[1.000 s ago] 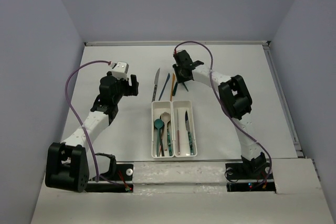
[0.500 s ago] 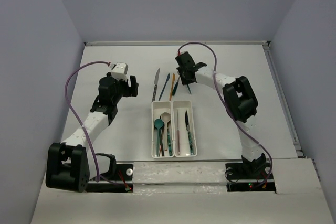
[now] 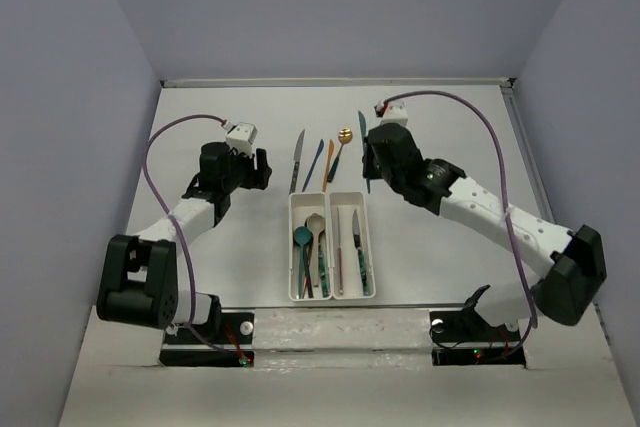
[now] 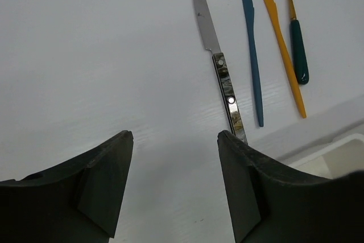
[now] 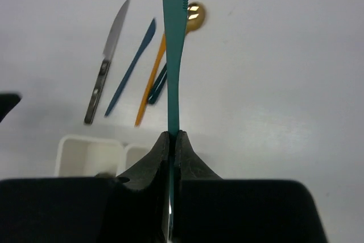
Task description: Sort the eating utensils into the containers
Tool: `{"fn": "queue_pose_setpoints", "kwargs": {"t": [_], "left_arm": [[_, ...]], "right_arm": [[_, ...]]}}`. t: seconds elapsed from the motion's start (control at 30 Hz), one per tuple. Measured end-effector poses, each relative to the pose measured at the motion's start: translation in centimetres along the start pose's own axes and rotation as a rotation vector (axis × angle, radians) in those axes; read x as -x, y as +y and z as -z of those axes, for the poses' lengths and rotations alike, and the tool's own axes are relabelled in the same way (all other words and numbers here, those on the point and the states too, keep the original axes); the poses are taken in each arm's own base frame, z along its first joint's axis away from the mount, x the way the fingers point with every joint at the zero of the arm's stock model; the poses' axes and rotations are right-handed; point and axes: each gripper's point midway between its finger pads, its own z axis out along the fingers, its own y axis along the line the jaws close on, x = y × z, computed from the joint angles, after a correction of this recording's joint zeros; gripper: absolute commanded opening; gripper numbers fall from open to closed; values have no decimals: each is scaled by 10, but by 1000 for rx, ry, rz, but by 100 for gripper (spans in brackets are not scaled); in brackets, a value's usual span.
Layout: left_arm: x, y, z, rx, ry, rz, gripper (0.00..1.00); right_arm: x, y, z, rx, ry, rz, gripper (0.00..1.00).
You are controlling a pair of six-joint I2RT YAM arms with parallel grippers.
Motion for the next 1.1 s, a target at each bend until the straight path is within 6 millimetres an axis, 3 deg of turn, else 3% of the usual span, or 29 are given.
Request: {"fn": "queue_pose_setpoints", "kwargs": {"t": [0.07,0.1,0.2,0.3,0.4,0.57,0.63,0.67,0.73,0.9,1.1], "left_arm": [[-11,0,-10,-6,54,2,72],[-15,0,-15,-9,78,1,72],[-21,-4,-31,-24,134,-14,74],[-23,-9,-46,-44,169,-31,73],[-28,-11,-61,-54,210,-29,73],[-45,-13,-75,-58,288,-24,73],[-49,-17,-79,-64,311,-30,73],[-49,-19,-81,-68,317,-32,73],[-50,-27,-85,-83,328,-43,73],[-49,-41,-90,-110,339,-65,73],[-52,-49,-93,-123,362,-92,69]], "right_arm": [[-22,14,25,62,20,-28,0],[-45,28,44,126,42,-42,0],[-108,40,77,212,130,-93,0],[-167,35,90,213,238,-135,0],[-199,32,87,170,309,-162,0],[-225,37,77,123,371,-195,0],[-230,38,74,113,380,-204,15],[-232,38,73,106,384,-210,33],[-233,38,72,99,387,-218,42],[-231,40,71,101,381,-232,48],[-225,39,70,92,362,-225,47]]}}
